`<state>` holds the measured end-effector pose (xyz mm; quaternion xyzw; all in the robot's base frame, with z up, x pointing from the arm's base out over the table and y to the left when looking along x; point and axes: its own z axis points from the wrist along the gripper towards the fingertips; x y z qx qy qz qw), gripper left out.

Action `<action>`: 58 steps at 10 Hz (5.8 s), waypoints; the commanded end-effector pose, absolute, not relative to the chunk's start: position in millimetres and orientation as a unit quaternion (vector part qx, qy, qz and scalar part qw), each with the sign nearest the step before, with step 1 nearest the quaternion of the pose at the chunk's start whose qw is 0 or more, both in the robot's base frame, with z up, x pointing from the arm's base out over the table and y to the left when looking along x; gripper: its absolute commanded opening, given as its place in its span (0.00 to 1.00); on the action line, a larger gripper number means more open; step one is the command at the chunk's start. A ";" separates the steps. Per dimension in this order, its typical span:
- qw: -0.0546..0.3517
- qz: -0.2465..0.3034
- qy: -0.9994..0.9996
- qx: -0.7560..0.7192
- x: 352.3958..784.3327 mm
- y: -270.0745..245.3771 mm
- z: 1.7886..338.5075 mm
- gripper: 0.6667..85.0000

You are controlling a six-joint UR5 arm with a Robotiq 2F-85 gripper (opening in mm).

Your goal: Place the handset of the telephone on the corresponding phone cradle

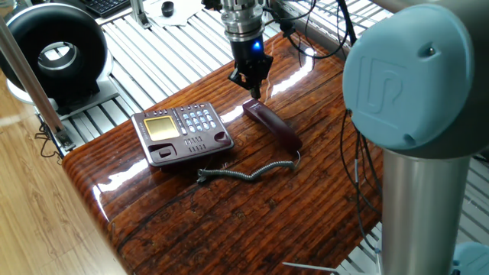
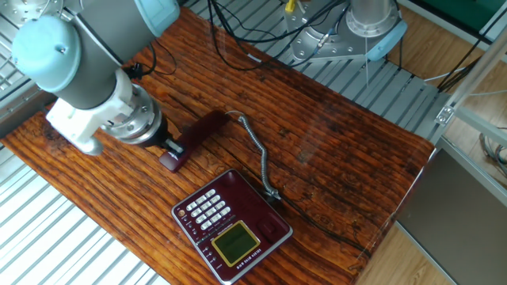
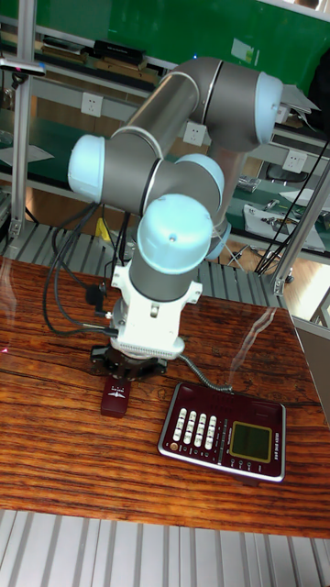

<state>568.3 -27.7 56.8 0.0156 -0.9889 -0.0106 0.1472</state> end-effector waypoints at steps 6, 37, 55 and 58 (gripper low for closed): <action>0.108 -0.007 -0.994 0.021 567.7 -36.0 61.8 1.00; 0.112 -0.014 -0.992 -0.049 556.8 -36.9 18.1 0.70; 0.036 -0.077 -0.993 0.086 592.2 24.6 102.7 0.00; 0.004 -0.089 -0.976 0.199 591.8 73.4 136.5 0.00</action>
